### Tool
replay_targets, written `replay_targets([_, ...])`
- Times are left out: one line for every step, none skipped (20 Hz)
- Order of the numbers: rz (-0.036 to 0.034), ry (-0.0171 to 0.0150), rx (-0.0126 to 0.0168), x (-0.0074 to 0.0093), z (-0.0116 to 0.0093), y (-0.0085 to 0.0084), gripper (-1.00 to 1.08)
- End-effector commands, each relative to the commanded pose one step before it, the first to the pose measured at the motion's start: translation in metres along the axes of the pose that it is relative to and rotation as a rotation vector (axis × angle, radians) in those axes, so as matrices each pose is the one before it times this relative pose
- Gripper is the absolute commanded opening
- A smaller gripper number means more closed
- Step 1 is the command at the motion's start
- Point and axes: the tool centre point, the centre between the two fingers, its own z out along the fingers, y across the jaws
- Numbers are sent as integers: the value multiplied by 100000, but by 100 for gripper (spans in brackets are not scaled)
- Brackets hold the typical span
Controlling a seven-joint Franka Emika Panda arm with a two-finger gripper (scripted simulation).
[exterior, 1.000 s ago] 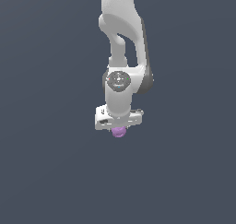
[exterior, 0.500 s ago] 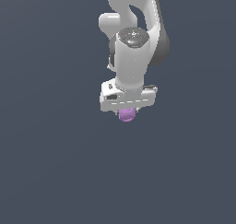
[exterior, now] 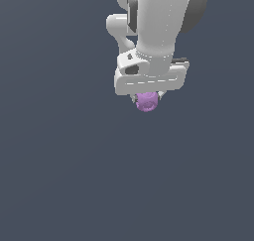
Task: Pick up the object and move it to a goal position.
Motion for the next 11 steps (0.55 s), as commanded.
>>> replay_targets([52, -159, -2, -211, -1727, -556, -100])
replay_targets([0, 0, 0, -39, -545, -178, -100])
replay_targets([0, 0, 0, -29, -482, -158, -100])
replay_targets([6, 16, 46, -27, -430, -119, -100])
replay_targets([0, 0, 0, -14, -361, -119, -100])
replay_targets([0, 0, 0, -8, -303, -100, -100])
replay_targets([0, 0, 0, -3, -245, -82, -100])
replay_targets([0, 0, 0, 0, -189, -63, -100])
replay_targets([0, 0, 0, 1, -134, -45, -100])
replay_targets([0, 0, 0, 1, -80, -27, -100])
replay_targets([0, 0, 0, 1, -26, -9, -100])
